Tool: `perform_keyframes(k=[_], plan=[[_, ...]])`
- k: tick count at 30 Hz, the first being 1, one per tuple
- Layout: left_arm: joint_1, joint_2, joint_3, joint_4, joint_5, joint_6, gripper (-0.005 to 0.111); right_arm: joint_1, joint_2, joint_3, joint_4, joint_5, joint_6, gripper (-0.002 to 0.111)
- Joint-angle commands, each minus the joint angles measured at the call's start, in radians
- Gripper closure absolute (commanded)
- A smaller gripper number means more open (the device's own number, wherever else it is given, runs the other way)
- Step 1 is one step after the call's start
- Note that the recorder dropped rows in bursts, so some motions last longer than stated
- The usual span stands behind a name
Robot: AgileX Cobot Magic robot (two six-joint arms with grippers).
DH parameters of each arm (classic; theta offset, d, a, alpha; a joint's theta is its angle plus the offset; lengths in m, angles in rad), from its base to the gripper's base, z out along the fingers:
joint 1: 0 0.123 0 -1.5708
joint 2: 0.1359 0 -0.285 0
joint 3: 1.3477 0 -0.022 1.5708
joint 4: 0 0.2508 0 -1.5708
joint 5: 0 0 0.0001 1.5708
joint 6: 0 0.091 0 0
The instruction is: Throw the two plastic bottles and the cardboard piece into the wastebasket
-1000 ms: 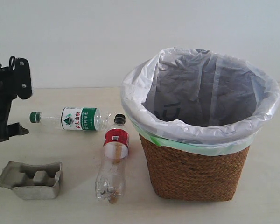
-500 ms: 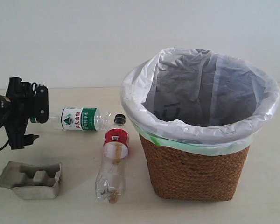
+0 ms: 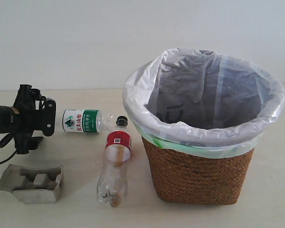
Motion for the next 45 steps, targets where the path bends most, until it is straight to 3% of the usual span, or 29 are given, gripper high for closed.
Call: perform_keyframes(k=[1,22,24,27,31,40,45], plan=[[0.0,0.028,-0.004,0.015,-0.103,-0.051,-0.002,-0.006,-0.005,0.0,-0.006,-0.005,-0.004,0.108],[0.0,0.119,-0.004,0.011,-0.143,-0.051,-0.001,-0.006,-0.005,0.0,-0.006,-0.005,-0.004,0.108],[0.0,0.119,-0.004,0.011,-0.164,-0.051,0.005,-0.006,-0.005,0.0,-0.006,-0.005,-0.004,0.108],[0.0,0.119,-0.004,0.001,-0.192,-0.051,0.032,-0.006,-0.005,0.0,-0.006,-0.005,-0.004,0.108],[0.0,0.119,-0.004,-0.105,-0.192,-0.051,0.098,-0.006,-0.005,0.0,-0.006,-0.005,-0.004,0.108],[0.0,0.067,-0.004,-0.203,-0.237,-0.053,0.103,-0.006,-0.005,0.0,-0.006,-0.005,-0.004,0.108],[0.0,-0.078,-0.004,-0.202,-0.175,-0.329,0.103,-0.006,-0.005,0.0,-0.006,-0.007,-0.004,0.108]])
